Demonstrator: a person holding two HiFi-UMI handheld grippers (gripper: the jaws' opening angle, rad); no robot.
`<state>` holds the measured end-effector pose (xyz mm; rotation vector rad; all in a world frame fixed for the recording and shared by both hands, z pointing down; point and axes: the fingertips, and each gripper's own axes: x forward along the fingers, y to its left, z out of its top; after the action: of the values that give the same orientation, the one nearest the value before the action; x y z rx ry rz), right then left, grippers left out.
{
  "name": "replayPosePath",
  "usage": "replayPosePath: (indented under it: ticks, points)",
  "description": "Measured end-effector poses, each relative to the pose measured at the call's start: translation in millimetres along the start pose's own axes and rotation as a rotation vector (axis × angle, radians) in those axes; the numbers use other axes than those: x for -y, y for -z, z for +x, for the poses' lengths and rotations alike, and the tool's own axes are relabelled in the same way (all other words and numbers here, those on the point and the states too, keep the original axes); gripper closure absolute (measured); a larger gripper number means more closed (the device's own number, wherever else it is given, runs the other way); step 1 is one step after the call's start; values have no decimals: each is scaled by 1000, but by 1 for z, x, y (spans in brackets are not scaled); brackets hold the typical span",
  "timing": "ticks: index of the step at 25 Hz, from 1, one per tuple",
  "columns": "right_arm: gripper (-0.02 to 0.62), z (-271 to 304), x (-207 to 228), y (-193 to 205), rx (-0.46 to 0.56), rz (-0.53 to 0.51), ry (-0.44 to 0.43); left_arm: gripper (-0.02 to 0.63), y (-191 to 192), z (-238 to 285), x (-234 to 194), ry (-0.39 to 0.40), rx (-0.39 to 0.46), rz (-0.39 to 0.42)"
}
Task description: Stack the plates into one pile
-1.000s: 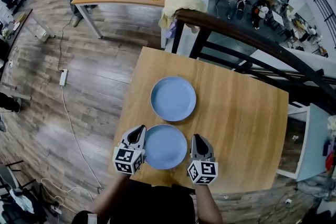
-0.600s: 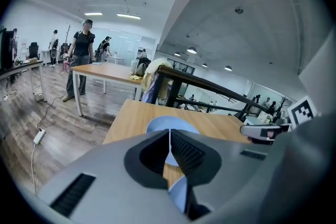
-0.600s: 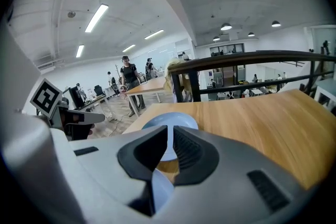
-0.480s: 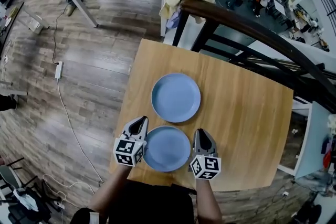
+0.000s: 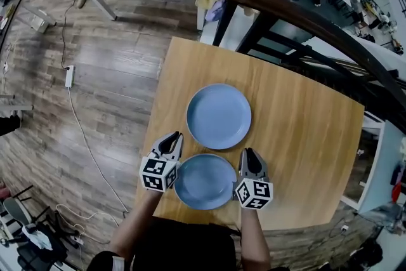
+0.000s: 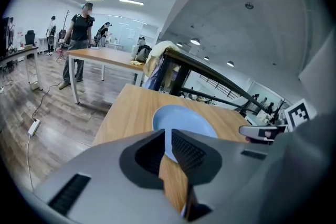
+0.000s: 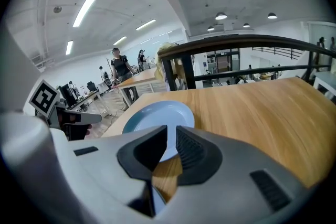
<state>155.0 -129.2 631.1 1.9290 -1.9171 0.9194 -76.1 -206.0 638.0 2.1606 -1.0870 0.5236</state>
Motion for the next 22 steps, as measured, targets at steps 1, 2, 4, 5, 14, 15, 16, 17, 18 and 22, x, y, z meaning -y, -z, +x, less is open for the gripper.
replayPosePath:
  ticks: [1,2,4,5,14,15,16,17,18,22]
  points:
    - [543,5,2,3,-6,4,4,572,2,4,-2,4,-9,-5]
    - [543,10,5,5,-13,7,8,566,4,9,-4,8,-17,-11]
    - [543,20,11,11,-29,9,15,534,7,17,-8,12,-30,-17]
    - [541,24,13,14,-38,9,18,523,9,20,-9,14,-36,-19]
    - [494,58,34,23,-101,20,38,499,19,55,-21,6,-81,-43]
    - [494,62,37,24,-105,21,40,495,20,59,-22,4,-85,-45]
    - [494,66,39,25,-110,22,42,491,21,62,-24,3,-88,-48]
    - [494,69,41,25,-114,24,43,489,21,65,-25,1,-89,-52]
    - [494,72,42,25,-117,27,43,486,21,67,-27,-2,-89,-56]
    - [494,82,46,25,-131,35,45,483,20,72,-33,-9,-88,-72]
